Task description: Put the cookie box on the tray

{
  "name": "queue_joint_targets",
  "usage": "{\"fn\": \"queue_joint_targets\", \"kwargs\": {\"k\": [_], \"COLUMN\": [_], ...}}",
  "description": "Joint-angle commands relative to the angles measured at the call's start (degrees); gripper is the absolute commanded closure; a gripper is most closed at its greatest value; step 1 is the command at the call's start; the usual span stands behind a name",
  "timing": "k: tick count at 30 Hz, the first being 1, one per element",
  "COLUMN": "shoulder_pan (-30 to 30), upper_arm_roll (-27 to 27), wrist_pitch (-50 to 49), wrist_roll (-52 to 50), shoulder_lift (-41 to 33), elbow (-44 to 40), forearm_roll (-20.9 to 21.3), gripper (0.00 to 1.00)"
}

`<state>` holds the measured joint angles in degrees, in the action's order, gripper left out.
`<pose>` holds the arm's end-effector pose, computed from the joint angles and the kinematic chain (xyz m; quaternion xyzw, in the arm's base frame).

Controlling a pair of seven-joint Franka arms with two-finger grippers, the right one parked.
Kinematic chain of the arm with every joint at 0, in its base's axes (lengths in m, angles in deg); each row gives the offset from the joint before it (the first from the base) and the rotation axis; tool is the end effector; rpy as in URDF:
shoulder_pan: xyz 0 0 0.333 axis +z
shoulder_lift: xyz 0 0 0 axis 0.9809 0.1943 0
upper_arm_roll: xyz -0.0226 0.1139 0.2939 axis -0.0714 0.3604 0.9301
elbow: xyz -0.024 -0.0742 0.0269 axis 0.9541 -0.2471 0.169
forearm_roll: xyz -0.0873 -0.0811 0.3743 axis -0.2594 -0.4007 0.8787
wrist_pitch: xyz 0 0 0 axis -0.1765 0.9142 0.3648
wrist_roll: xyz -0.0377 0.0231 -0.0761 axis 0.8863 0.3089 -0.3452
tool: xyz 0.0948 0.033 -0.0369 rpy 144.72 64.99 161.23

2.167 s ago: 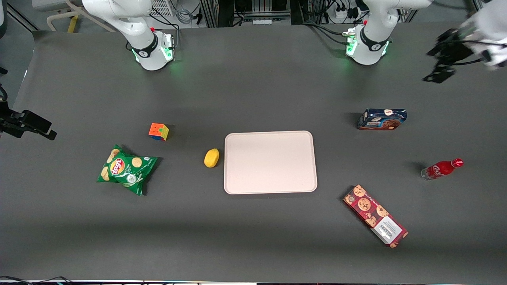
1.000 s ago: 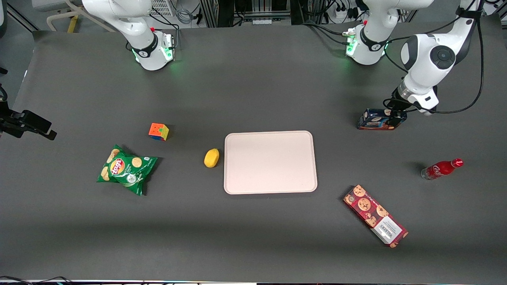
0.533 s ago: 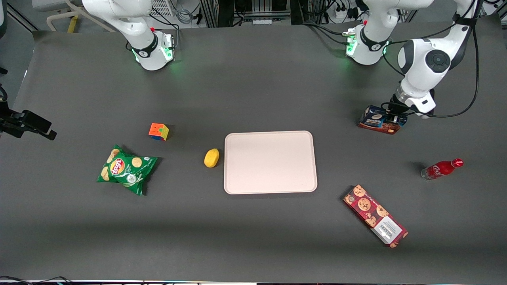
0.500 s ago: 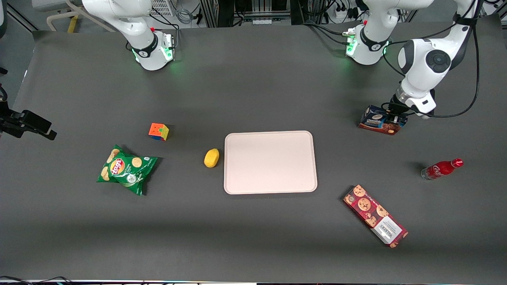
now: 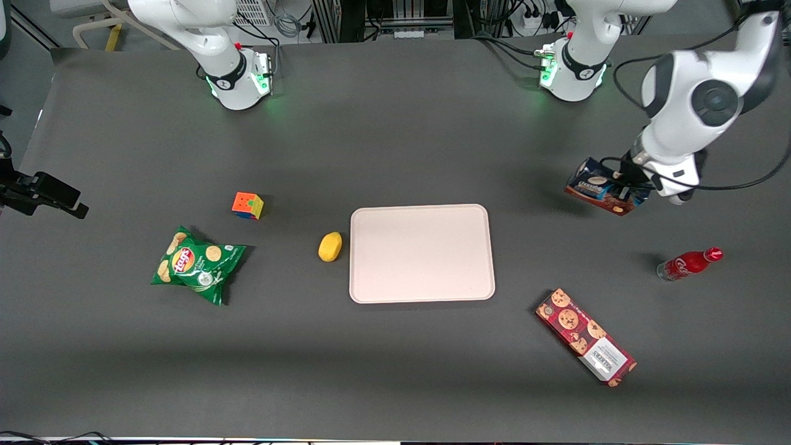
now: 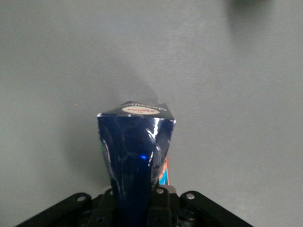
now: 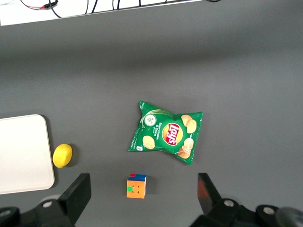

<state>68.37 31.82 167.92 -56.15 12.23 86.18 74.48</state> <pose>0.4749 -0.0460 0.4043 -0.8828 -0.4679 0.0165 0.0395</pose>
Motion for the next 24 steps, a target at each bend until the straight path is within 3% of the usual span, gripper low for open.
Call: {"fn": "queue_joint_targets", "kwargs": {"k": [1, 13, 17, 24], "shoulder_pan": [-0.48, -0.74, -0.74, -0.83], "upper_arm_roll": [-1.18, -7.76, -12.77, -21.3], "wrist_pitch": [-13.85, -35.93, -35.67, -29.8], "wrist_roll": [12.07, 36.07, 36.43, 36.17], "shoulder_lift": [1.85, 12.65, 15.82, 24.69], "elbow": [-15.0, -46.55, -50.17, -49.57], "forearm_roll": [-1.36, -3.47, -3.65, -3.82], "gripper": [1.0, 1.0, 1.0, 1.0]}}
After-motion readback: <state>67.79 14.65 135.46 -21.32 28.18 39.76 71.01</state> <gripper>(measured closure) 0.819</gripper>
